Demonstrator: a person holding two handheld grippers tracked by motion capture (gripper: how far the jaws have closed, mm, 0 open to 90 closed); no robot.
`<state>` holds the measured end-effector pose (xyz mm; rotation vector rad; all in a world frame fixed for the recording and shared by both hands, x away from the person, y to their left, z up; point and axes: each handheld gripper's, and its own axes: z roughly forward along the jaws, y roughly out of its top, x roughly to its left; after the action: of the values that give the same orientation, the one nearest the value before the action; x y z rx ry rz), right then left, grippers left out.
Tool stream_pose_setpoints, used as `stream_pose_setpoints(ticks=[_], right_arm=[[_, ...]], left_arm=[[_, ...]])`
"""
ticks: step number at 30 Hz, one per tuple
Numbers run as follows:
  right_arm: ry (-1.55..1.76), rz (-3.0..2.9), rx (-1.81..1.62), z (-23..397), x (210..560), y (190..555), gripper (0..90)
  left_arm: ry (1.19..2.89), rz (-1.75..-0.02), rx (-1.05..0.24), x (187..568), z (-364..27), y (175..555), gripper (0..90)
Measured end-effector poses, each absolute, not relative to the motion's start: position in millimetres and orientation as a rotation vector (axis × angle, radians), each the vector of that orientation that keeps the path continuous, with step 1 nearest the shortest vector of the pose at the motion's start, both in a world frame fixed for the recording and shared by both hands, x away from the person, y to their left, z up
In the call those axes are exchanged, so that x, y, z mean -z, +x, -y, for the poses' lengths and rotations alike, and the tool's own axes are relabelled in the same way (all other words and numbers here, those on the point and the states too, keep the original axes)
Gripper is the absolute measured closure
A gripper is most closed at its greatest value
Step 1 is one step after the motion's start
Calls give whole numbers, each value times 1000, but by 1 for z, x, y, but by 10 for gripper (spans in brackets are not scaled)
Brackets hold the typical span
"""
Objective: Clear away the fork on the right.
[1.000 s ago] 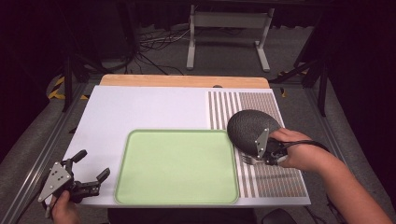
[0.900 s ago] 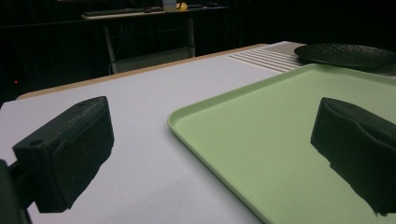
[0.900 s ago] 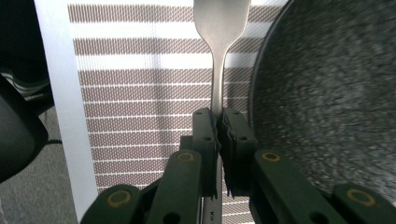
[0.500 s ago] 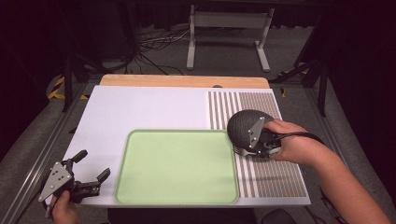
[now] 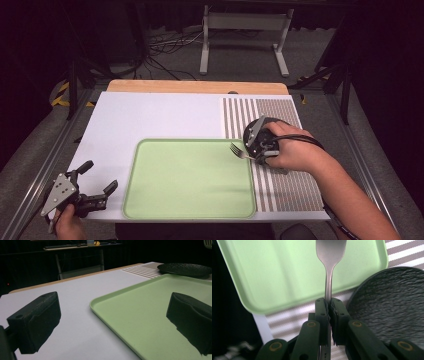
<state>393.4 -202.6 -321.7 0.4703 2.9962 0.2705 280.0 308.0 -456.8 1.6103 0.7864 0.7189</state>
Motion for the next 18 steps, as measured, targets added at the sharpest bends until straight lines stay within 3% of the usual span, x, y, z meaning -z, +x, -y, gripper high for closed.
stream_pose_setpoints(ticks=[18], right_arm=[[907,-2909,-422,168,326,396,843]], left_arm=[[1610,-788,-718,457,-308,280,1]])
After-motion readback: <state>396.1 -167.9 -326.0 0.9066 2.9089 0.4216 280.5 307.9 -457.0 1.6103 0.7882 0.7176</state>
